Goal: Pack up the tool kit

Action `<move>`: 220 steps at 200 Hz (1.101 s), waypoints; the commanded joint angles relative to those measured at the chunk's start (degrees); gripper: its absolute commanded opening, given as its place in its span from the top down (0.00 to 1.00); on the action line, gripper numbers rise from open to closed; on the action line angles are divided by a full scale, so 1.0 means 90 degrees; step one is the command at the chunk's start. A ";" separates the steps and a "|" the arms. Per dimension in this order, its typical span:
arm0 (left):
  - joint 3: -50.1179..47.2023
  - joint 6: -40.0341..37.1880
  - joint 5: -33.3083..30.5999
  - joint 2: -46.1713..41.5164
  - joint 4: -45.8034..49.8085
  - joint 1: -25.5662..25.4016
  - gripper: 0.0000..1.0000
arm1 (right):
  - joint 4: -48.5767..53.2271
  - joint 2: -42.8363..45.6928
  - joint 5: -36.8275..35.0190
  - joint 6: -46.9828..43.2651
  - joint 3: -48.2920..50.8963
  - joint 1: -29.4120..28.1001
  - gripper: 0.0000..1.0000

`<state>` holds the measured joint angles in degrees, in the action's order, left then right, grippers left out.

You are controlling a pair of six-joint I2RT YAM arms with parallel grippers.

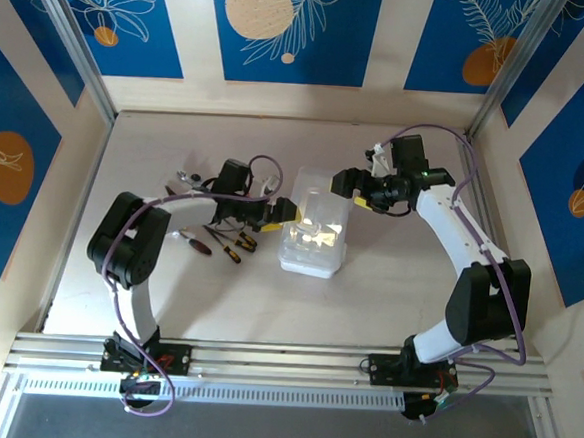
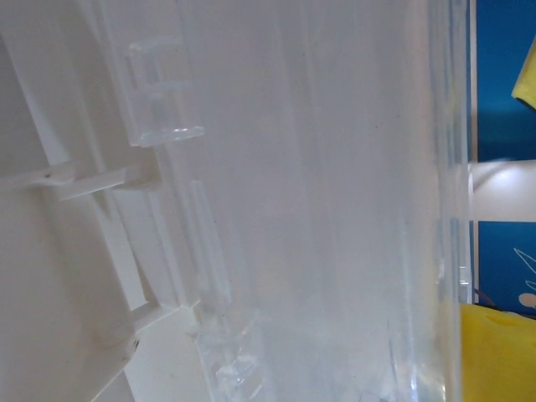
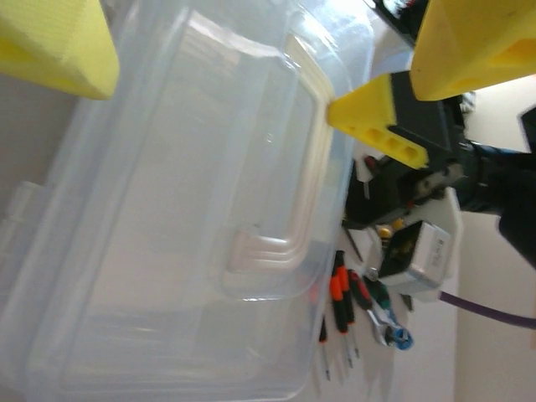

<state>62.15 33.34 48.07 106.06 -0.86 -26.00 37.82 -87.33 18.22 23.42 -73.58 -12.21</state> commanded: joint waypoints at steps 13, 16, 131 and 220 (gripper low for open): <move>0.0393 -0.0771 -0.0778 -0.0559 0.1440 0.0022 0.00 | 0.1061 -0.0231 -0.0986 -0.0288 -0.0523 -0.0237 0.01; 0.0408 -0.0788 -0.0806 -0.0601 0.1502 0.0032 0.00 | 0.1087 -0.0263 -0.1034 -0.0273 -0.0546 -0.0265 0.01; 0.0706 -0.1337 -0.1628 -0.1259 0.2889 0.0540 0.00 | 0.0819 -0.1458 -0.1858 0.0632 -0.0802 -0.1275 0.01; 0.0575 -0.1274 -0.1581 -0.1183 0.2714 0.0536 0.00 | 0.0777 -0.1412 -0.1810 0.0186 -0.0597 -0.1088 0.27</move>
<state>67.64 22.96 33.95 95.64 23.20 -21.52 45.76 -100.20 1.28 28.64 -80.09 -23.16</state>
